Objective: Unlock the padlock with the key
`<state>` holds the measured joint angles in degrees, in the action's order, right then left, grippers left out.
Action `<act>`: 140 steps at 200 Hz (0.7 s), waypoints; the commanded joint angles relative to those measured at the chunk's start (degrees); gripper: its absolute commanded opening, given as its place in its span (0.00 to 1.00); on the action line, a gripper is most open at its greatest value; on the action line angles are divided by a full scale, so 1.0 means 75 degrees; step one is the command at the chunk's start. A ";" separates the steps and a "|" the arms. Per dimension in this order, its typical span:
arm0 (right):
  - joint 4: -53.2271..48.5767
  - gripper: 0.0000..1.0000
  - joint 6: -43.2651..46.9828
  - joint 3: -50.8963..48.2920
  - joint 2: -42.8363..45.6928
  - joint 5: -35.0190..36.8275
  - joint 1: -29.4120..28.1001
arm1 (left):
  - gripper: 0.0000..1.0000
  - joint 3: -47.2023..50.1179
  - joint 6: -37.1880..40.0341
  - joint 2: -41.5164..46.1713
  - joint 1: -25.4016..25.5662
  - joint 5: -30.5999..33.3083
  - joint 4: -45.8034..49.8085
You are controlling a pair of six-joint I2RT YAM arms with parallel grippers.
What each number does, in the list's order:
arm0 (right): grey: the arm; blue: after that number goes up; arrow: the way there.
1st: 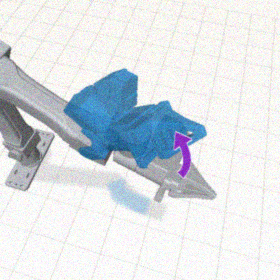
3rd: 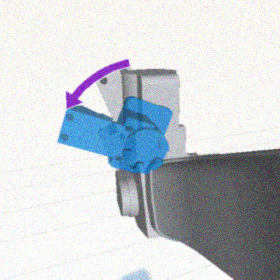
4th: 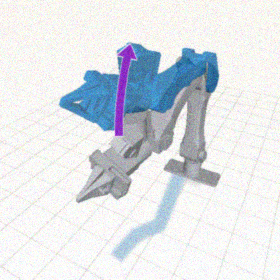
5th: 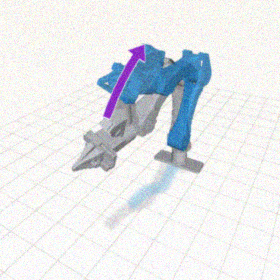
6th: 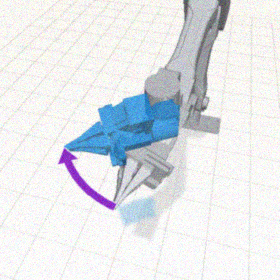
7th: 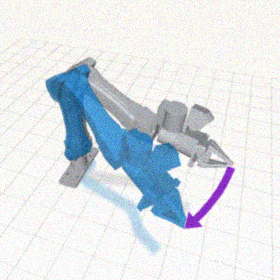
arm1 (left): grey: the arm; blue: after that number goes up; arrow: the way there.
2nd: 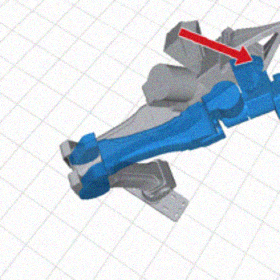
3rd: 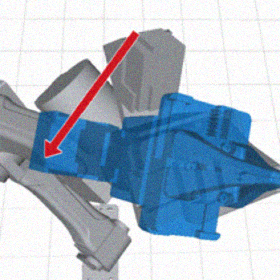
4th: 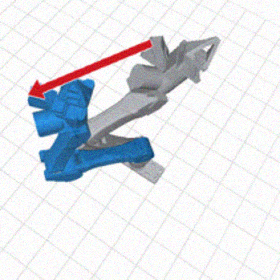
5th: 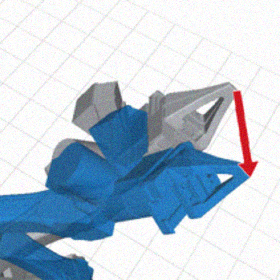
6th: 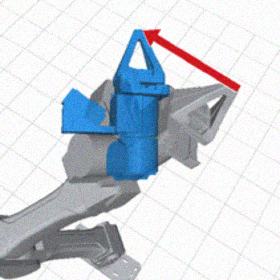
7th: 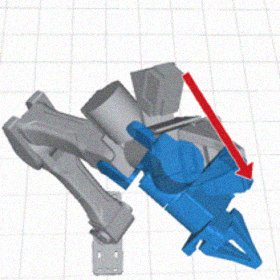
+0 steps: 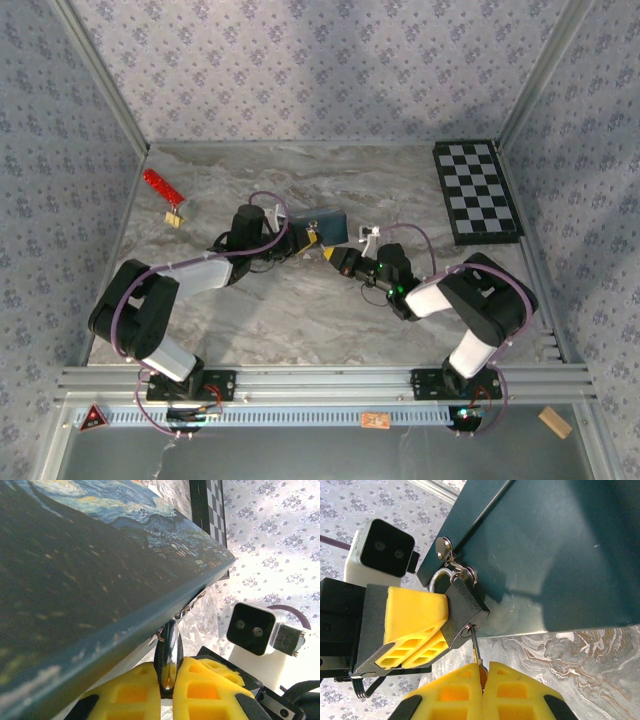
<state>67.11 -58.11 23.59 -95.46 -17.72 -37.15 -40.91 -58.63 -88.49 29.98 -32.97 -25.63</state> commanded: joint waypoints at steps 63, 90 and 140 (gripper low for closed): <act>0.0303 0.00 -0.0115 0.0060 -0.0005 0.0165 0.0023 | 0.00 -0.0205 -0.0098 0.0326 0.0023 -0.0478 -0.0476; 0.0501 0.00 -0.0225 0.0111 -0.0144 0.0070 0.0018 | 0.00 -0.0223 -0.0107 0.0300 0.0017 -0.0514 -0.0512; 0.0869 0.00 -0.0506 0.0182 -0.0171 -0.0356 -0.0004 | 0.00 -0.0230 -0.0015 0.0221 0.0015 -0.0654 -0.0595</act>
<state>69.73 -60.47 23.53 -96.51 -18.90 -36.88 -40.99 -59.24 -88.49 29.74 -33.26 -26.02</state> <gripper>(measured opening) 0.065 0.079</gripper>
